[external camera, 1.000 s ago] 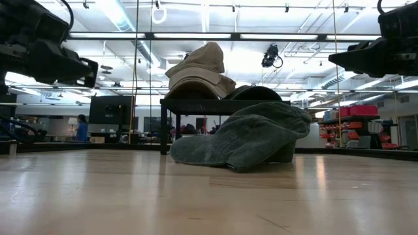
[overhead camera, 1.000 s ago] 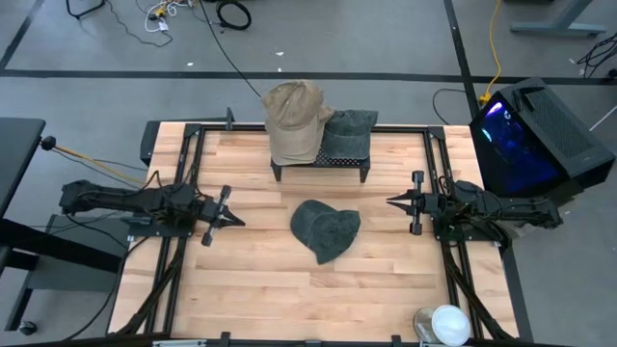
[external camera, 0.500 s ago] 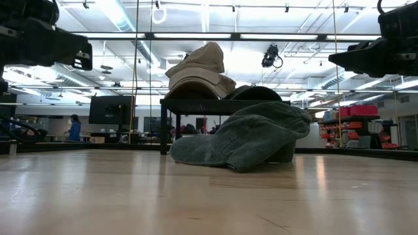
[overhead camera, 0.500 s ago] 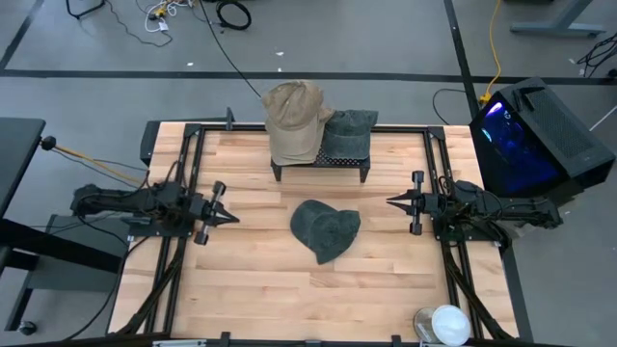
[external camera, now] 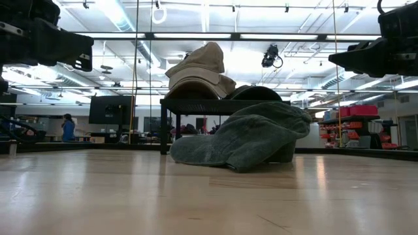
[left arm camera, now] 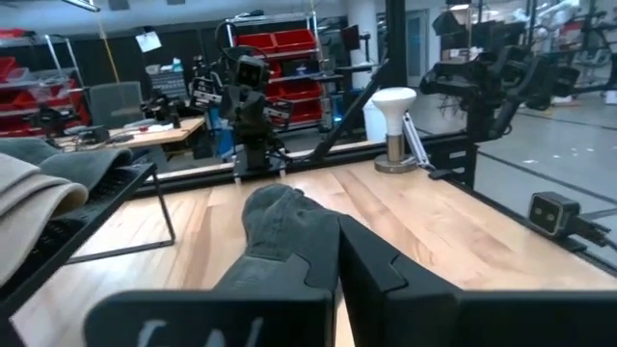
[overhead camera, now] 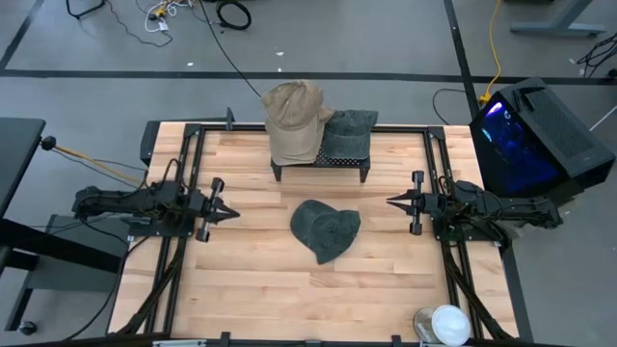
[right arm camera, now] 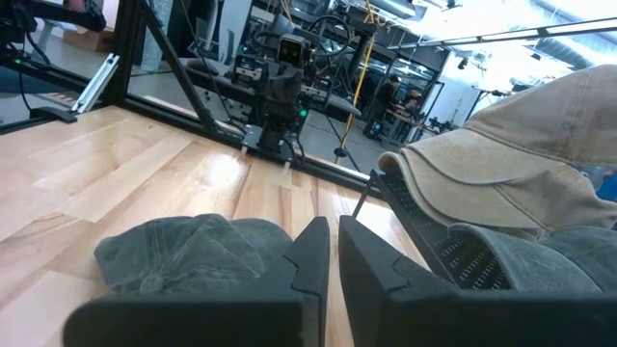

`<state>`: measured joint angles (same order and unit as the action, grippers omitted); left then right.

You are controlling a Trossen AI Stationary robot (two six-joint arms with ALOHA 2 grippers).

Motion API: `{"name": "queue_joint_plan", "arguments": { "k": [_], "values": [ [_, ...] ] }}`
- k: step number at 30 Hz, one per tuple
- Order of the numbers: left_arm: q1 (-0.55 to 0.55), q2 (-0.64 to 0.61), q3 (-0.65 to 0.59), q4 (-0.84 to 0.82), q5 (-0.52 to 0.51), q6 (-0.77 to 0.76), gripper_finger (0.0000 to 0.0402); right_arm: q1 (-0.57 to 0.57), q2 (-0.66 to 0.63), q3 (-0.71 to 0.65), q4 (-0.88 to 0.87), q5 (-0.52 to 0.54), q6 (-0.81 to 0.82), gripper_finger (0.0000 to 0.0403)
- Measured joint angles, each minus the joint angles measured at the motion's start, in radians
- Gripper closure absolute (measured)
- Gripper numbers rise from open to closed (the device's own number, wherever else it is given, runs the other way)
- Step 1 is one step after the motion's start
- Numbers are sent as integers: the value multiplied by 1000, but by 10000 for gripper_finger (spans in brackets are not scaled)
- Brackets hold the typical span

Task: Pick & Place hat
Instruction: Stack the black cap on the other black cap on the shelf

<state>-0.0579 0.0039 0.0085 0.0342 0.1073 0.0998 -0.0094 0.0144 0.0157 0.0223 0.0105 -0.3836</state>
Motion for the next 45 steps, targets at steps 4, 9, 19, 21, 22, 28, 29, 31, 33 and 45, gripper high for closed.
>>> {"name": "queue_joint_plan", "arguments": {
  "k": [4, 9, 19, 21, 22, 28, 29, 31, 33, 45],
  "values": [
    [-1, 2, 0, 13, 8, -2, 374, 0, 0, 0, 0, 0, 0, 373],
    [-1, 2, -1, 23, 8, -2, 369, 0, 0, 0, 0, 0, 0, 373],
    [-1, 2, -2, 27, 9, -2, 367, 0, 0, 0, 0, 0, 0, 373],
    [-1, 2, -2, 27, 9, -2, 367, 0, 0, 0, 0, 0, 0, 373],
    [-1, 2, -2, 27, 9, -2, 367, 0, 0, 0, 0, 0, 0, 373],
    [-1, 2, -2, 28, 9, -2, 367, 0, 0, 0, 0, 0, 0, 373],
    [-1, 2, -2, 29, 9, -2, 367, 0, 0, 0, 0, 0, 0, 373],
    [0, 2, -2, 29, 9, -2, 367, 0, 0, 0, 0, 0, 0, 373],
    [0, 2, -2, 30, 9, -2, 367, 0, 0, 0, 0, 0, 0, 373],
    [0, 2, -2, 31, 9, -2, 367, 0, 0, 0, 0, 0, 0, 373]
  ]
}}
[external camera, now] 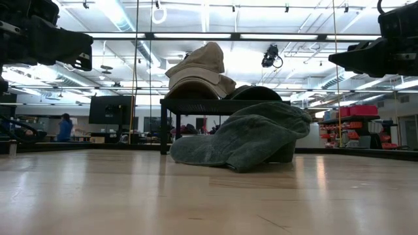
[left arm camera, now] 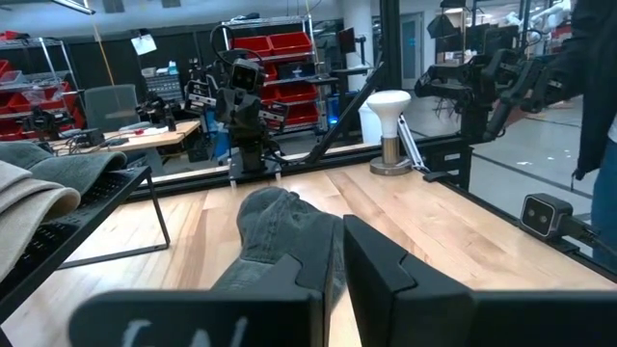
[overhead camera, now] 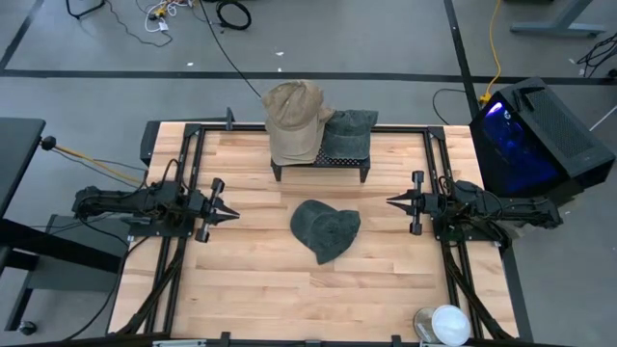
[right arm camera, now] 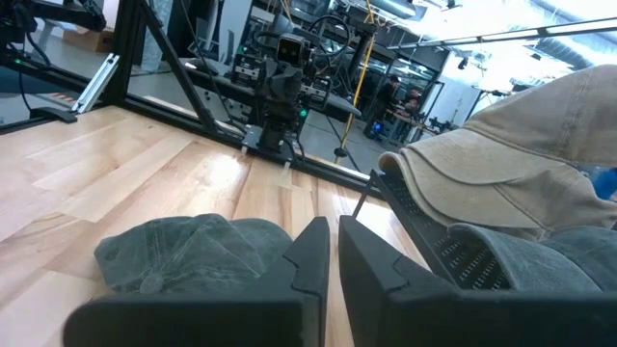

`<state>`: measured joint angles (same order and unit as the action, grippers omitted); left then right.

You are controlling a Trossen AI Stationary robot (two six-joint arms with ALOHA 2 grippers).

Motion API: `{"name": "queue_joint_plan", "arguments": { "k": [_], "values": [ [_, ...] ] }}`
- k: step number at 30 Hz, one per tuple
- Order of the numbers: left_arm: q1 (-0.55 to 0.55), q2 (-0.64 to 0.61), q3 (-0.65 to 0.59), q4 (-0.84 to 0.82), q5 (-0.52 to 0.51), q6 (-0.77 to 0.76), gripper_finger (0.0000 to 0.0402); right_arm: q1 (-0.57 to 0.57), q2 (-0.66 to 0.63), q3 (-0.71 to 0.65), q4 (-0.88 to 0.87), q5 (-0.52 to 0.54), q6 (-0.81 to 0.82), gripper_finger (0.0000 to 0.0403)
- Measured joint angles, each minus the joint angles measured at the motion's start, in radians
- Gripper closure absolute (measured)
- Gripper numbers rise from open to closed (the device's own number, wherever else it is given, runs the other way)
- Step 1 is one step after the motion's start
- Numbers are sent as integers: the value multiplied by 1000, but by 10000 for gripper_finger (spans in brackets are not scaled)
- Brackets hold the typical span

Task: Pick & Place hat
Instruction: Stack the black cap on the other black cap on the shelf

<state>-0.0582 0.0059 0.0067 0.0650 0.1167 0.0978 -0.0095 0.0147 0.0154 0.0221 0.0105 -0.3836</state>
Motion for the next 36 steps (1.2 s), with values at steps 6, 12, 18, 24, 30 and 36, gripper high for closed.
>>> {"name": "queue_joint_plan", "arguments": {
  "k": [6, 12, 18, 24, 30, 36],
  "values": [
    [0, 0, 0, 1, 0, 0, 367, 0, 0, 0, 6, 0, -90, 373],
    [0, 0, 0, 1, 0, 0, 367, 0, 0, 0, 6, 0, -164, 373],
    [0, 0, 0, 1, 0, 0, 367, 0, 0, 0, 59, -24, -43, 373],
    [0, 0, 0, 2, 0, 0, 367, 0, 0, 0, 254, -32, 399, 373],
    [0, 0, 0, 2, 0, 0, 367, 0, 0, 0, 410, 7, 619, 373],
    [0, 0, 0, 2, 0, 0, 367, 1, 0, 0, 510, 12, 662, 373]
  ]
}}
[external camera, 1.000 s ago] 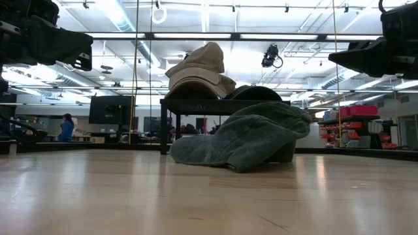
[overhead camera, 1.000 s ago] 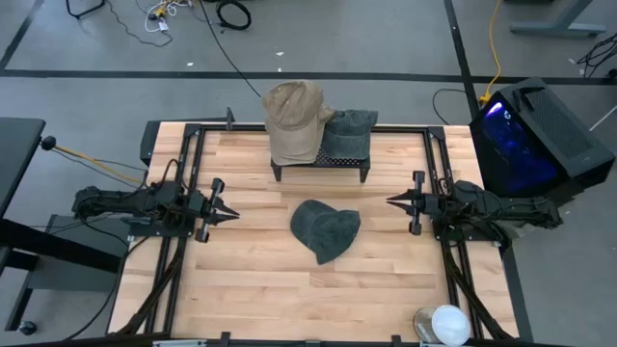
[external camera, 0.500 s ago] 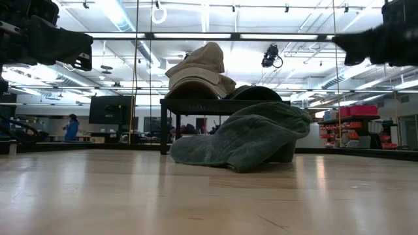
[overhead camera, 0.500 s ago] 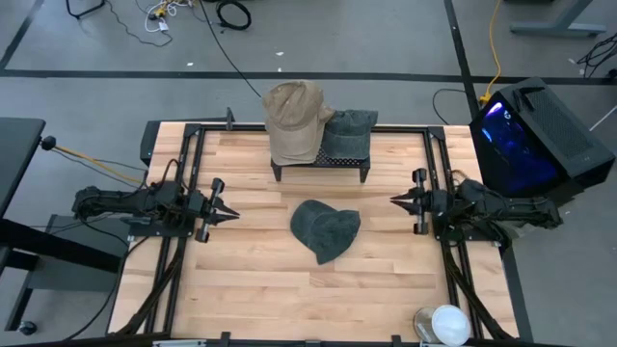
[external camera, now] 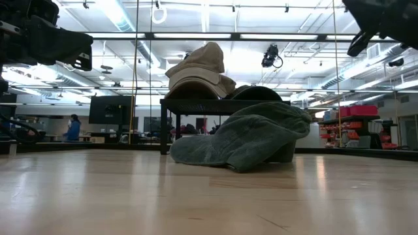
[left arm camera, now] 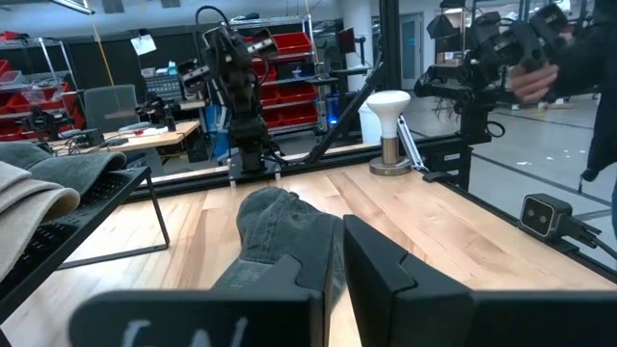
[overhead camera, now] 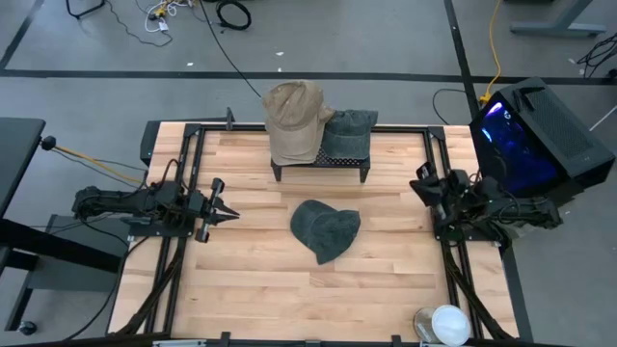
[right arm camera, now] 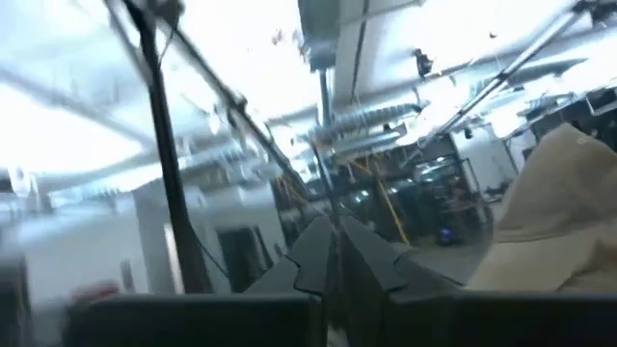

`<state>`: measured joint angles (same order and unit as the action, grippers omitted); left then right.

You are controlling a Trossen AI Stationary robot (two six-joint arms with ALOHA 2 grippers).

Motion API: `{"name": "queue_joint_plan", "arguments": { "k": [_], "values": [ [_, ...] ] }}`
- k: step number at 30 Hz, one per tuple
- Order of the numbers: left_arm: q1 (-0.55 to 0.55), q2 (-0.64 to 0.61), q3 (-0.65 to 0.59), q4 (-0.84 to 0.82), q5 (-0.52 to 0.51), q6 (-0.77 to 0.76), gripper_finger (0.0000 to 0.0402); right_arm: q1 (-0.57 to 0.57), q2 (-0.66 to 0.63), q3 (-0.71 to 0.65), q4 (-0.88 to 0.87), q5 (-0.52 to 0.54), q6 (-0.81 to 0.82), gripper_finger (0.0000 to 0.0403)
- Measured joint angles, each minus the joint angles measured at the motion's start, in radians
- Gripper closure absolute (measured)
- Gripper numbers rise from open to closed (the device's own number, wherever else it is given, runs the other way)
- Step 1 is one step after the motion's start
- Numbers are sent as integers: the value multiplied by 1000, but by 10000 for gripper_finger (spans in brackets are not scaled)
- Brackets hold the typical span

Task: Pick & Place hat
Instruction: Stack the black cap on the other black cap on the shelf

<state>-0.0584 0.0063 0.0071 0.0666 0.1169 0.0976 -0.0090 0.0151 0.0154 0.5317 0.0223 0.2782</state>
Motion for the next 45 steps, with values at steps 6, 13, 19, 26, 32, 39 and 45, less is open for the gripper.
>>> {"name": "queue_joint_plan", "arguments": {
  "k": [6, 13, 19, 26, 32, 39, 45],
  "values": [
    [0, 0, 0, 0, 0, 0, 367, 0, 0, 0, 89, 115, 103, 373],
    [0, 0, 0, 0, 0, 0, 367, 0, 17, 4, 192, 205, 126, 379],
    [0, 0, 0, 0, 0, 0, 367, 0, 104, 89, 190, 201, 125, 399],
    [0, 0, 0, 0, 0, 0, 367, 0, 309, 248, 174, 194, 122, 398],
    [0, 0, 0, 0, 0, 0, 367, 0, 530, 411, 151, 139, 122, 400],
    [0, 0, 0, 0, 0, 0, 367, 0, 781, 628, -10, 16, 124, 400],
    [0, 0, 0, 0, 0, 0, 367, 0, 944, 758, -61, -69, 106, 400]
  ]
}}
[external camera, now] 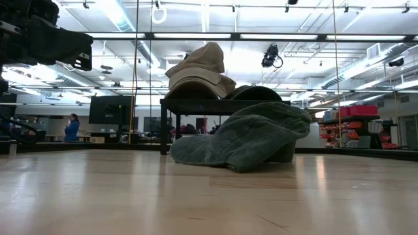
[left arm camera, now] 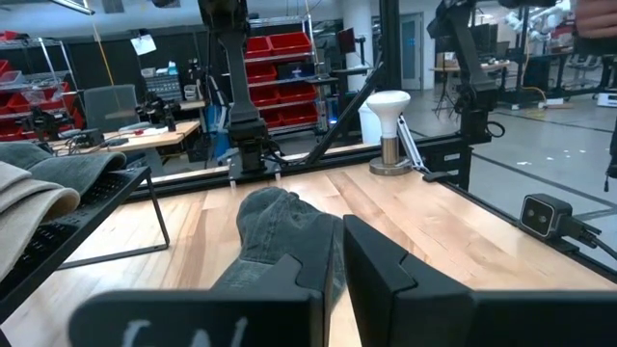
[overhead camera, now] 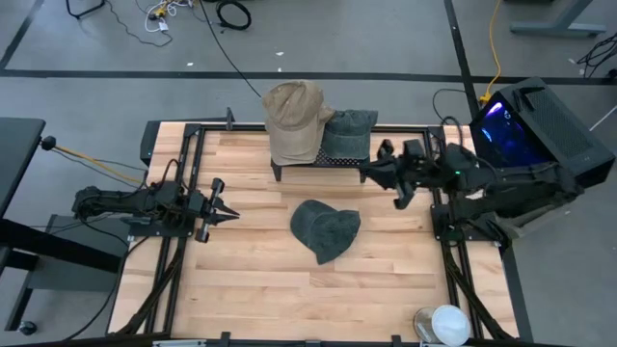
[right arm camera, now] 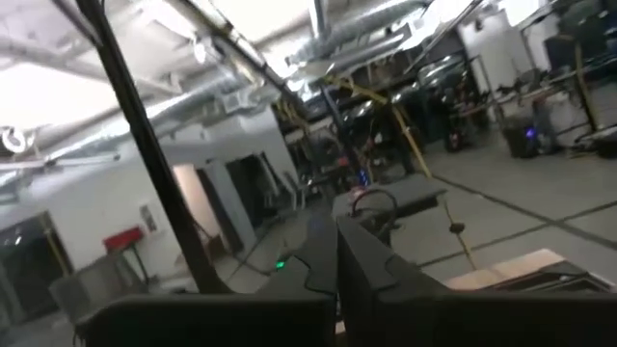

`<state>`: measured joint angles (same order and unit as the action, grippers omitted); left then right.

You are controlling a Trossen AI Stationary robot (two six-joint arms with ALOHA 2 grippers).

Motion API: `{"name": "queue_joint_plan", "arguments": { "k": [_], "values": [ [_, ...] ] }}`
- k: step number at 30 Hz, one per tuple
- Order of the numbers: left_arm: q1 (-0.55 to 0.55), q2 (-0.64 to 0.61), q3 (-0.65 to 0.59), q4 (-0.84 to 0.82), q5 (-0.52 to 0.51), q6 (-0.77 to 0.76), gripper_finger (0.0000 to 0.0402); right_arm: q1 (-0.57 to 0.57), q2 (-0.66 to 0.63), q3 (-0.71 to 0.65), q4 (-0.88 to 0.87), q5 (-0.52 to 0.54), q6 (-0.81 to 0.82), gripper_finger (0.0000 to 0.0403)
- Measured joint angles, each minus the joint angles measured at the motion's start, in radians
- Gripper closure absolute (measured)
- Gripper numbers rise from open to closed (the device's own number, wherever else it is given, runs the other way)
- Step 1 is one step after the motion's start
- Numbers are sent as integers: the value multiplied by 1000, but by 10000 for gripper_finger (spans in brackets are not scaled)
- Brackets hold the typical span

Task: Pick & Place hat
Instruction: Stack the black cap on the other black cap on the shelf

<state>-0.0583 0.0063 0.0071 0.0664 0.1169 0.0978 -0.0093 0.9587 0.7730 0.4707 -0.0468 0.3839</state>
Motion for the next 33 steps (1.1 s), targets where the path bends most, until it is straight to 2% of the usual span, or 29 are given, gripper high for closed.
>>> {"name": "queue_joint_plan", "arguments": {
  "k": [11, 20, 26, 33],
  "values": [
    [0, 0, 0, 0, 0, 0, 367, 0, 148, 73, -6, -22, -30, 400],
    [0, 0, 0, 0, 0, 0, 367, 0, 204, 73, -216, -22, -49, 399],
    [0, 0, 0, 0, 0, 0, 367, 0, 234, 73, -368, -22, -82, 384],
    [0, 0, 0, 0, 0, 0, 367, 0, 280, 73, -455, -22, -85, 378]
  ]
}}
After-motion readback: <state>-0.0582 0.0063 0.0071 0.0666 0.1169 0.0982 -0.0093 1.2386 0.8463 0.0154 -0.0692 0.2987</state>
